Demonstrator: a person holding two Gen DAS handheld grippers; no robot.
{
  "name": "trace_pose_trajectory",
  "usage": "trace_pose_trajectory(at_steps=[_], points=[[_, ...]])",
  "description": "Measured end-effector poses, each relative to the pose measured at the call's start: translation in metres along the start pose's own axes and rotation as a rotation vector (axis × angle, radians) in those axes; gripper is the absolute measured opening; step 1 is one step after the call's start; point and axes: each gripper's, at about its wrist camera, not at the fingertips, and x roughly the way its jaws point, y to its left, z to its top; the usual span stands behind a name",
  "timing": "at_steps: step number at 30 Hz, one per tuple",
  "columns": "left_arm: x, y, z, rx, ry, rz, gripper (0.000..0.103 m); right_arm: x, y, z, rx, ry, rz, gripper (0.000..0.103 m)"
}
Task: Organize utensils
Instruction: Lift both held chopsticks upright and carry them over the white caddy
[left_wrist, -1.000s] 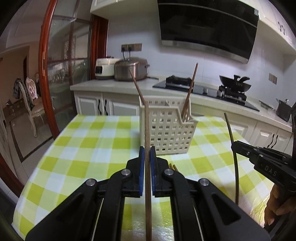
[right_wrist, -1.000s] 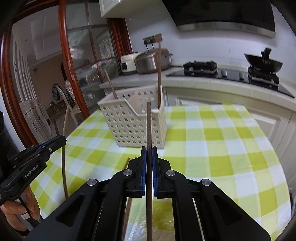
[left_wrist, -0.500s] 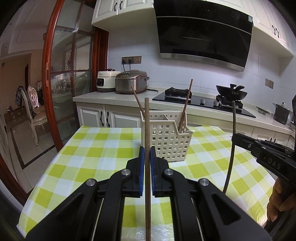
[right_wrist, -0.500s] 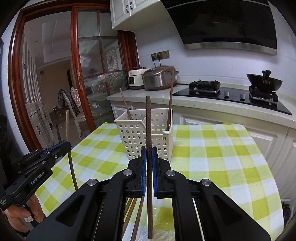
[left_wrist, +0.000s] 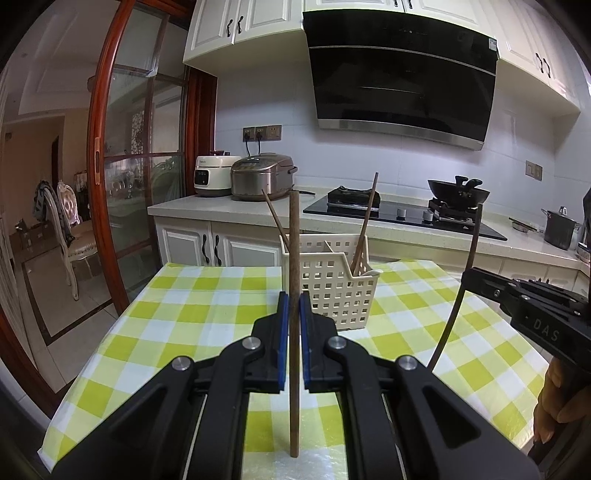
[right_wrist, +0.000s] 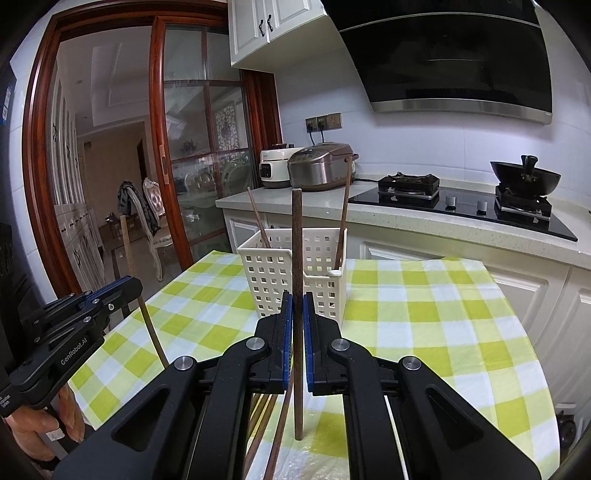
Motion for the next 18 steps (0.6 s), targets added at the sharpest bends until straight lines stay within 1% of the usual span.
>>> trace_pose_trajectory(at_steps=[7,11,18], points=[[-0.002,-0.001,0.003,0.003,-0.016,-0.004,0.006,-0.006,0.002,0.002,0.002,-0.014,0.001,0.006],[0.002,-0.002,0.007,0.011,-0.017,-0.008,0.006,-0.003,0.004,0.005,-0.005,-0.02,0.005,0.006],[0.015,-0.002,0.03,0.017,-0.018,-0.052,0.006,0.008,-0.001,0.029,-0.026,-0.058,0.003,0.006]])
